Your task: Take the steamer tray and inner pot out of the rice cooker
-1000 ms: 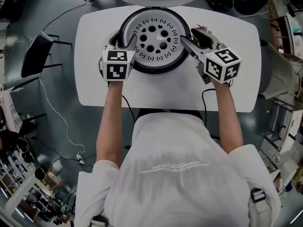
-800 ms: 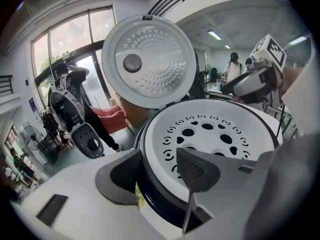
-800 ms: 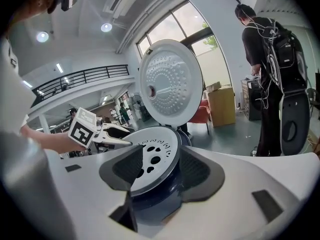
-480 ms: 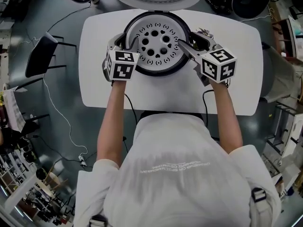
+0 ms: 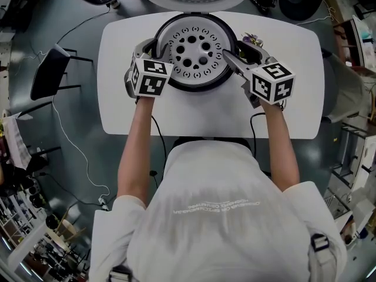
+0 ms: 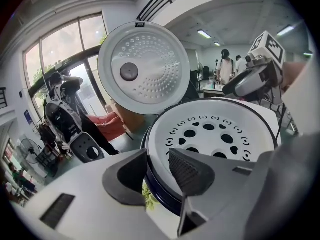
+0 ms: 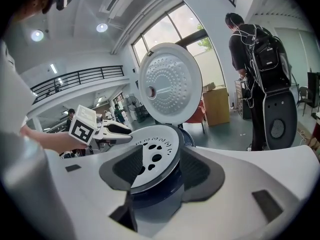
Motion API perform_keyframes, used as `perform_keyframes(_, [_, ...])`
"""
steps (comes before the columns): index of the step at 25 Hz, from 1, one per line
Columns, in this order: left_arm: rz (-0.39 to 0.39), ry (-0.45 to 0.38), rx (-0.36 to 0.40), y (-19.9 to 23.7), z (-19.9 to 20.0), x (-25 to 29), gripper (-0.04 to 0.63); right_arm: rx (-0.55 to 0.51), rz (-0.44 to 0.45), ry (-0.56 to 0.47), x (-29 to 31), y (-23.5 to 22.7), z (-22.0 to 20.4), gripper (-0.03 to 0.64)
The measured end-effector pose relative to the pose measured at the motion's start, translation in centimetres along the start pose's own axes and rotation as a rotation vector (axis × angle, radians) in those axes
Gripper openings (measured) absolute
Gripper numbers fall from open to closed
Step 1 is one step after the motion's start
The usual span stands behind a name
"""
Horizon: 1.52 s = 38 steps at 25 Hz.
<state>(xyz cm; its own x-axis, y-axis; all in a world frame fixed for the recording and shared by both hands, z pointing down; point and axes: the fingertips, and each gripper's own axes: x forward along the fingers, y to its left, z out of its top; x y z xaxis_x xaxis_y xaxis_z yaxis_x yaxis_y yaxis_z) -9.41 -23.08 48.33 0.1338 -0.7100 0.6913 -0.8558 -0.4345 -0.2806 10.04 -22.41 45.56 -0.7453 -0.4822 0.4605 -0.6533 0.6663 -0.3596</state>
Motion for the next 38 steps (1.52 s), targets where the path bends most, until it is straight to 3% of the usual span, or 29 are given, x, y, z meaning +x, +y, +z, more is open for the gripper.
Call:
perform_keyframes(6, [-0.001, -0.020, 0.008, 0.0, 0.6, -0.4, 0.107, 0.002, -0.005, -0.010, -0.3, 0.3, 0.1, 0.229])
perform_keyframes(11, [-0.022, -0.032, -0.038, 0.0, 0.8, -0.7, 0.098, 0.005, -0.001, -0.006, -0.5, 0.5, -0.3, 0.229])
perform_keyframes(38, [0.030, -0.204, -0.051, -0.4, 4.1, -3.5, 0.063, -0.009, 0.021, 0.020, 0.7, 0.5, -1.0, 0.227])
